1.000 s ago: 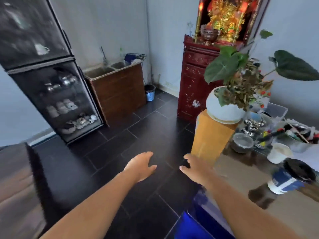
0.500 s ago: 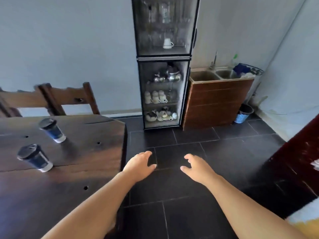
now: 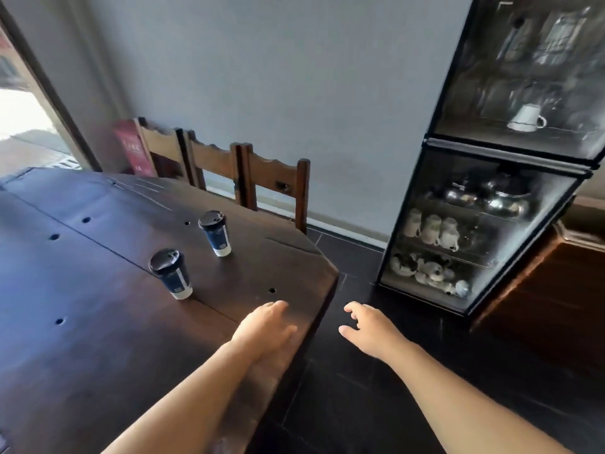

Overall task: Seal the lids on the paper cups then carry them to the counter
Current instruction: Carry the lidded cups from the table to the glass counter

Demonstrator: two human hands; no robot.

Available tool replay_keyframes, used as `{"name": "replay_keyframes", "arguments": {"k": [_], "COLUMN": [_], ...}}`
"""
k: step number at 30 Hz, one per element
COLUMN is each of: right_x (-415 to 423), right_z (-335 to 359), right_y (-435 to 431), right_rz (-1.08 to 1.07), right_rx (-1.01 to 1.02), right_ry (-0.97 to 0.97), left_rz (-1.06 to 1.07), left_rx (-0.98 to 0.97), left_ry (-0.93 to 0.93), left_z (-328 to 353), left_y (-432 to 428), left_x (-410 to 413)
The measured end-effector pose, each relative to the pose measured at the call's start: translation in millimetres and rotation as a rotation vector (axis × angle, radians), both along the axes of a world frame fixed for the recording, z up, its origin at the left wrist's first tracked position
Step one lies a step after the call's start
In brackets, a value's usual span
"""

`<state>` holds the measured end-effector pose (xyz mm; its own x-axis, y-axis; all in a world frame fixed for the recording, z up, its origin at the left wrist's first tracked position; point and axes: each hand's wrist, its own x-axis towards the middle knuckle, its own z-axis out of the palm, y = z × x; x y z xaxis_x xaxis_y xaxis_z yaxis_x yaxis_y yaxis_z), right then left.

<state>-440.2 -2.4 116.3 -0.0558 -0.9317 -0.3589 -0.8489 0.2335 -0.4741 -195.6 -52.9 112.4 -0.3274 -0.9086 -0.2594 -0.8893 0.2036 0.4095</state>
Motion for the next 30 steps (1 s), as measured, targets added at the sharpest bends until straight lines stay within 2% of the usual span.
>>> {"name": "replay_keyframes", "arguments": {"k": [7, 13, 21, 30], "right_x": [-18.4, 7.5, 96.0, 208.3], "right_z": [-3.8, -3.8, -21.4, -54.5], "right_y": [-123.0, -182.7, -247.5, -315.5], "right_rz": [0.300, 0.507, 0.730, 0.852], "right_rx": [0.039, 0.081, 0.113, 0.177], "right_ry": [0.026, 0.013, -0.037, -0.068], "left_rz": [0.323, 0.539, 0.812, 1.027], "left_rx": [-0.002, 0.020, 0.039, 0.101], "left_ry": [-0.002, -0.036, -0.007, 0.173], "left_z": [2.0, -1.4, -22.8, -72.8], "left_y": [-41.1, -42.2, -50.1, -98.9], "left_x": [-2.6, 14.4, 73.8, 152.4]}}
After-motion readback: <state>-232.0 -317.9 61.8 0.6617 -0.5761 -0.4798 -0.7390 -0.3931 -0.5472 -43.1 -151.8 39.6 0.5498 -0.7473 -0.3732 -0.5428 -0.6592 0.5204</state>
